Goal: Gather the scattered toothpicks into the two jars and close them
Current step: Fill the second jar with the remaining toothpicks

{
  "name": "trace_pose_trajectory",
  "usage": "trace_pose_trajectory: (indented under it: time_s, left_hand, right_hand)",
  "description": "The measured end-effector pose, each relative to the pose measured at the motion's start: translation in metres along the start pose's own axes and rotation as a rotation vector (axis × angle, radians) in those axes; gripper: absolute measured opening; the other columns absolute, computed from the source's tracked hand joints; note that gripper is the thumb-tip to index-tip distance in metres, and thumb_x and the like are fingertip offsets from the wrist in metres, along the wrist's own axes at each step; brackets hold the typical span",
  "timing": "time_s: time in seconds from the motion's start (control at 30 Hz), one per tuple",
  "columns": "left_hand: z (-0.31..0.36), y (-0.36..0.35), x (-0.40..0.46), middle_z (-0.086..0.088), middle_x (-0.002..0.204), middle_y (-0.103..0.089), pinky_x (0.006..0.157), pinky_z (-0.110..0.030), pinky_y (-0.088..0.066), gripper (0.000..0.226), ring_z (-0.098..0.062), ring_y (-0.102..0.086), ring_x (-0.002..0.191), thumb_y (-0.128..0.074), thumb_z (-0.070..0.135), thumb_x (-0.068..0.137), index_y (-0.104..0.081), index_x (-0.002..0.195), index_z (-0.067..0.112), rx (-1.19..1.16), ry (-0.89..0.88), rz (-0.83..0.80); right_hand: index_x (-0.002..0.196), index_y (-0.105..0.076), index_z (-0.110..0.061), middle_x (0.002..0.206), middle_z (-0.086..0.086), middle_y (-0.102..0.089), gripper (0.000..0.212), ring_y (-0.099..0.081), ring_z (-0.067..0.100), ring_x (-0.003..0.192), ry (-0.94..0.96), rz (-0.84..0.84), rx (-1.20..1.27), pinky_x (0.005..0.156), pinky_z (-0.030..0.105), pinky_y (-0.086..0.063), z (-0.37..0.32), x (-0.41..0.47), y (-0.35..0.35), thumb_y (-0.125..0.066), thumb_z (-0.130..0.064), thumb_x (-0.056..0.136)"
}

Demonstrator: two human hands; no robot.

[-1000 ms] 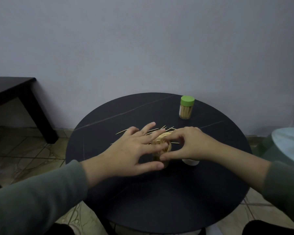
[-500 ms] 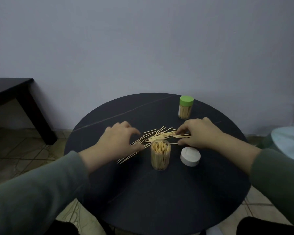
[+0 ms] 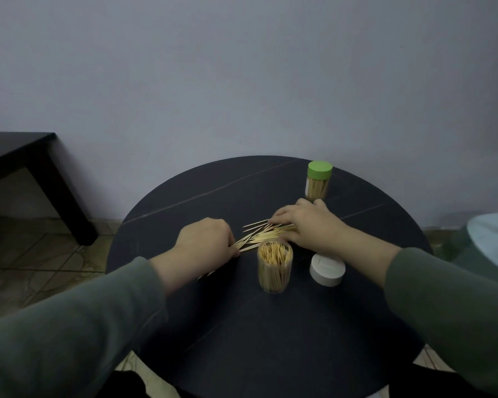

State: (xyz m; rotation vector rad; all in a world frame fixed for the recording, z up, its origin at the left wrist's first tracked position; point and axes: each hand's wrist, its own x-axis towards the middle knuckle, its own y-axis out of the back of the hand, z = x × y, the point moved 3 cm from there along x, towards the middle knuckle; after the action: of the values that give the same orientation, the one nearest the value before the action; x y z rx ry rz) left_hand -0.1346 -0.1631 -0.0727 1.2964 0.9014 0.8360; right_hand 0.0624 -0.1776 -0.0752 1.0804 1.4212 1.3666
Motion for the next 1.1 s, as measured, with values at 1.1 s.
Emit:
trace_pose_trajectory:
  time_s: [1.1]
  left_hand:
    - [0.023, 0.000, 0.012, 0.002, 0.089, -0.067, 0.074, -0.036, -0.057, 0.019, -0.018, -0.064, 0.082, -0.053, 0.031, 0.094, -0.069, 0.098, 0.019, -0.036, 0.058, 0.105]
  right_hand:
    - [0.126, -0.058, -0.035, 0.119, -0.007, -0.058, 0.030, -0.046, 0.015, 0.111, 0.054, 0.113, -0.267, 0.096, 0.039, -0.030, 0.004, -0.015, 0.011, -0.044, -0.039, 0.100]
